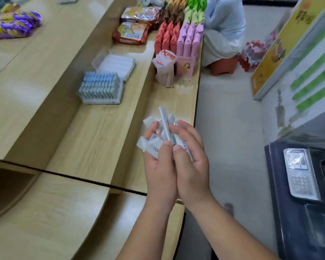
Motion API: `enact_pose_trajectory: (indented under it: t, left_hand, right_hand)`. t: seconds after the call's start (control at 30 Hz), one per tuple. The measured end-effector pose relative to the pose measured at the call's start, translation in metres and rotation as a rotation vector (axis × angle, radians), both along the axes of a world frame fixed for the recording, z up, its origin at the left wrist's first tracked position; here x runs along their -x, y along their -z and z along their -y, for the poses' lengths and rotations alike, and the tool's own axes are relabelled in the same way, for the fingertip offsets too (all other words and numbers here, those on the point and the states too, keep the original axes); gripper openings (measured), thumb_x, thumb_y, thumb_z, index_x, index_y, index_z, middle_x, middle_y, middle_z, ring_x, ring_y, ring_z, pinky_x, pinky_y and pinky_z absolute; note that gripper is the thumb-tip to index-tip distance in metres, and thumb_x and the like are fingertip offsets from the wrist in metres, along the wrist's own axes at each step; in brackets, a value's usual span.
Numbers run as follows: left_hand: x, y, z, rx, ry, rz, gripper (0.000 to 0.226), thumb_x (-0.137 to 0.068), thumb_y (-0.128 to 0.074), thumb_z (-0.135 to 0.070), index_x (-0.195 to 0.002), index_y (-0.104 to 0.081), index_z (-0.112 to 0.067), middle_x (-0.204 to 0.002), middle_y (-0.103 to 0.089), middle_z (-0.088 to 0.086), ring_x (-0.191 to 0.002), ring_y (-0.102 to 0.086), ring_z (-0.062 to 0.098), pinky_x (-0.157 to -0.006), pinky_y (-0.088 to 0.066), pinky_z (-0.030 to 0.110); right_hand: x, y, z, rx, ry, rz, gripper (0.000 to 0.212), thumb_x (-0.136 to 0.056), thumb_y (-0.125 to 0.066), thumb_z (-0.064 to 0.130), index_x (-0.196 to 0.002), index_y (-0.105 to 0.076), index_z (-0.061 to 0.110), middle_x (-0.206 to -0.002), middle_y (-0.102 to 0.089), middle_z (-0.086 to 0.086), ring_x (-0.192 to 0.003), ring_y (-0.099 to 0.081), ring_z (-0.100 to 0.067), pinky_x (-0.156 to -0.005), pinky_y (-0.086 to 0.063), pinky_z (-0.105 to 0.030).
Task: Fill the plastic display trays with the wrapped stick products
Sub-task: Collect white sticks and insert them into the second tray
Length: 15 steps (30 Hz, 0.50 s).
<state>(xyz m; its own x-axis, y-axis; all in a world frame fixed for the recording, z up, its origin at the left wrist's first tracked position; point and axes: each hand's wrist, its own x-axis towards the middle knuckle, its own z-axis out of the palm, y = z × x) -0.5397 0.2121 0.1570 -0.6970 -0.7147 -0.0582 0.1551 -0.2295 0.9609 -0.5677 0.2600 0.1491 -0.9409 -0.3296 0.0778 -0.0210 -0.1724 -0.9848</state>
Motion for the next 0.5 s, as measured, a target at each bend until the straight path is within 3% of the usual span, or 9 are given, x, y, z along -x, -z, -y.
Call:
enact_pose_trajectory:
  t: [0.17, 0.27, 0.37, 0.5]
  left_hand:
    - [0.092, 0.0, 0.003, -0.009, -0.172, -0.023, 0.043, -0.092, -0.044, -0.013, -0.125, -0.054, -0.039, -0.12, -0.071, -0.007, -0.103, -0.071, 0.018, -0.079, -0.057, 0.026]
    - [0.13, -0.003, 0.017, -0.016, -0.283, -0.023, 0.045, -0.092, -0.044, -0.012, -0.125, -0.053, -0.04, -0.124, -0.069, -0.005, -0.109, -0.069, 0.02, -0.085, -0.057, 0.033]
    - [0.156, -0.007, 0.034, -0.052, -0.398, -0.011, 0.044, -0.092, -0.044, -0.015, -0.124, -0.055, -0.044, -0.125, -0.069, -0.005, -0.111, -0.068, 0.021, -0.092, -0.055, 0.044]
    - [0.181, 0.003, 0.071, -0.059, -0.549, 0.012, 0.042, -0.09, -0.047, -0.02, -0.125, -0.054, -0.044, -0.125, -0.068, -0.009, -0.108, -0.069, 0.018, -0.09, -0.058, 0.037]
  right_hand:
    - [0.101, 0.007, 0.009, 0.017, -0.168, -0.021, 0.036, -0.083, -0.049, 0.031, -0.111, -0.071, 0.035, -0.14, -0.048, 0.016, -0.133, -0.046, -0.005, -0.104, -0.046, -0.029]
    - [0.143, 0.001, 0.026, 0.008, -0.286, -0.024, 0.035, -0.083, -0.05, 0.03, -0.11, -0.072, 0.035, -0.138, -0.048, 0.018, -0.132, -0.047, -0.003, -0.099, -0.046, -0.019]
    - [0.173, -0.004, 0.049, -0.01, -0.406, -0.025, 0.035, -0.082, -0.05, 0.032, -0.11, -0.071, 0.037, -0.137, -0.049, 0.021, -0.132, -0.046, -0.002, -0.099, -0.045, -0.017]
    - [0.203, 0.002, 0.091, -0.035, -0.557, -0.027, 0.035, -0.082, -0.05, 0.033, -0.11, -0.071, 0.036, -0.137, -0.049, 0.02, -0.131, -0.046, 0.001, -0.096, -0.042, -0.01]
